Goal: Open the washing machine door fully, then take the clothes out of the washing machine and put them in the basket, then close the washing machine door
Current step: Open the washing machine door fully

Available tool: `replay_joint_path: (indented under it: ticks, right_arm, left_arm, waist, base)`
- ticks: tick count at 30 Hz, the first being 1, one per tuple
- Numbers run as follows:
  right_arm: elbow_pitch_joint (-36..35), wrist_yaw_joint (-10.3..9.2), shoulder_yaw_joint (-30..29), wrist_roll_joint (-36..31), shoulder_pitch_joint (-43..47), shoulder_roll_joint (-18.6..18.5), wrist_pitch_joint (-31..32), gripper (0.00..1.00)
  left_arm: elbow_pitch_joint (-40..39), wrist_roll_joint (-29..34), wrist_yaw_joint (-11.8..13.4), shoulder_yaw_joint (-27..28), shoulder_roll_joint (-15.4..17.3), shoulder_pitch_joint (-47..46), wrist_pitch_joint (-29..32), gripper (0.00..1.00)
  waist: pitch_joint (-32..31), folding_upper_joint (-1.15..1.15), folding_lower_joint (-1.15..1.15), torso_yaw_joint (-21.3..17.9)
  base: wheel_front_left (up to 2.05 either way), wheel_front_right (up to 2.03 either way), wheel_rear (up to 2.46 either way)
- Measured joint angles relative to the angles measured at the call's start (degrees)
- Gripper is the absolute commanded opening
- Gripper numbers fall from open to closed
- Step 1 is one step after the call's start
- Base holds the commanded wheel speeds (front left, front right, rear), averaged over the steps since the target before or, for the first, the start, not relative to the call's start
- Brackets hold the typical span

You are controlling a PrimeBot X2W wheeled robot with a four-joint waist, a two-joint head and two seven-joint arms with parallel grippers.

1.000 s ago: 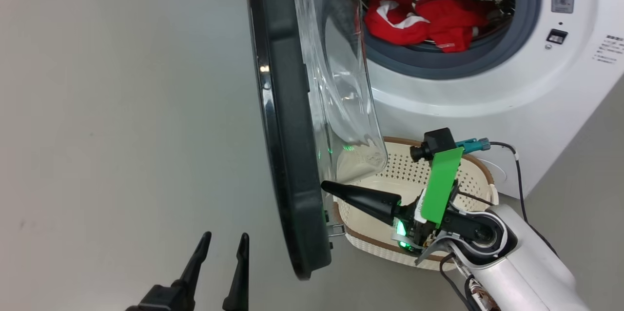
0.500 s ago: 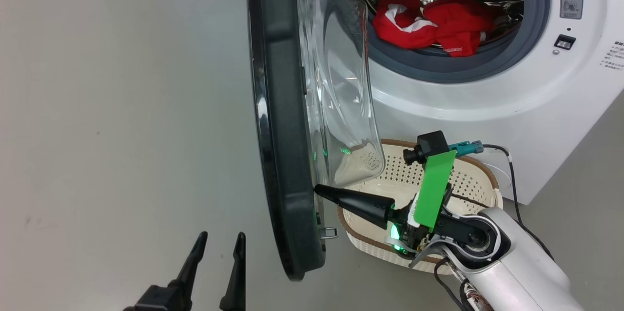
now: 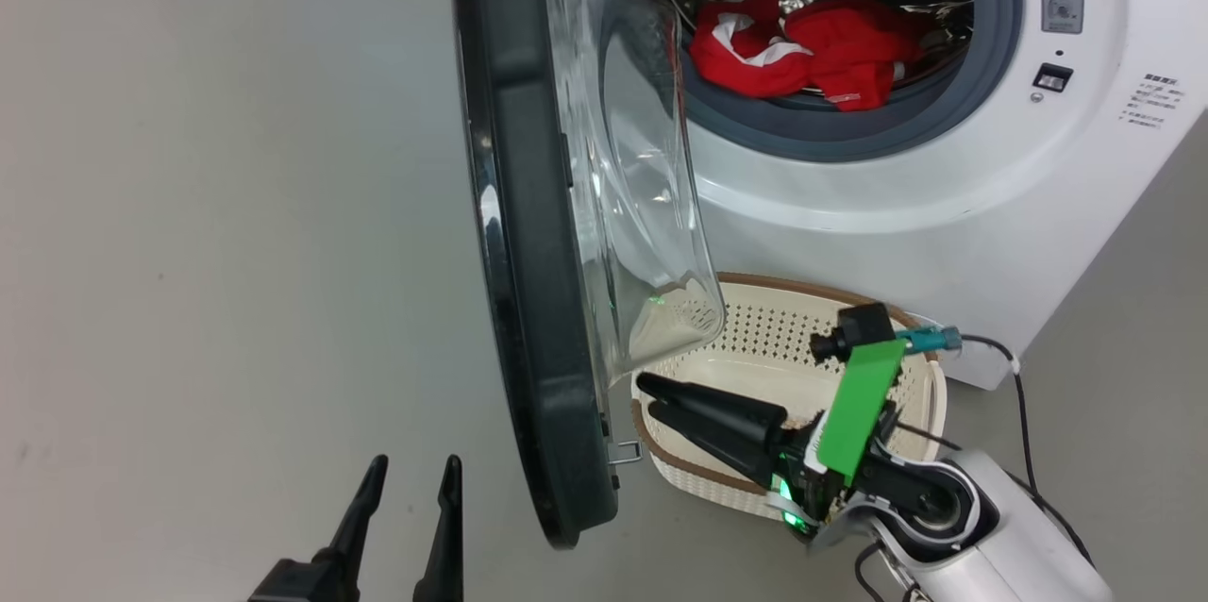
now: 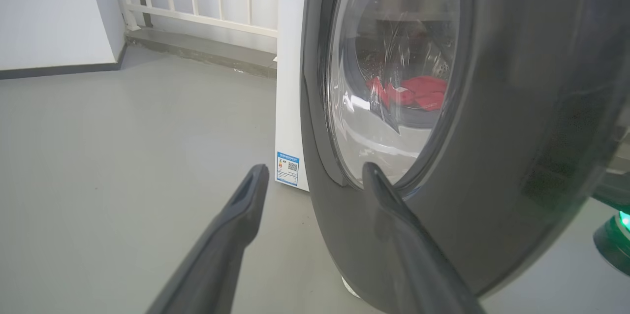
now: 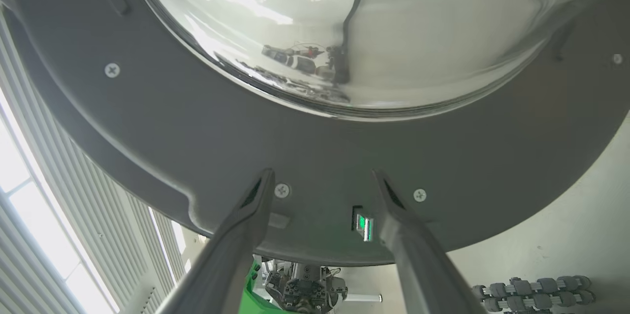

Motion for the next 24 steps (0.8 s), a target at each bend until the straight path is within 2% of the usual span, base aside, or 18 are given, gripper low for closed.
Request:
replay_joint_path:
  ticks: [12,24]
  right_arm:
    - [1.2,0.0,-3.9,-4.1,7.3,-0.6,-1.8,1.0]
    - [1.2,0.0,-6.5,-9.0,11.9,-2.6,-7.7,1.0]
  left_arm:
    - [0.0,0.8,0.0,1.7,0.0,0.7,0.0,1.0]
    - [0.1,1.4,-0.2,3.0,0.0,1.3,0.0,1.0]
  waist:
    - [-1.4,0.0,0.0,-2.2]
    - [-1.6,0.0,0.0,-4.5]
  base:
    - [0.0,0.0,0.0]
    - [0.0,0.0,0.0]
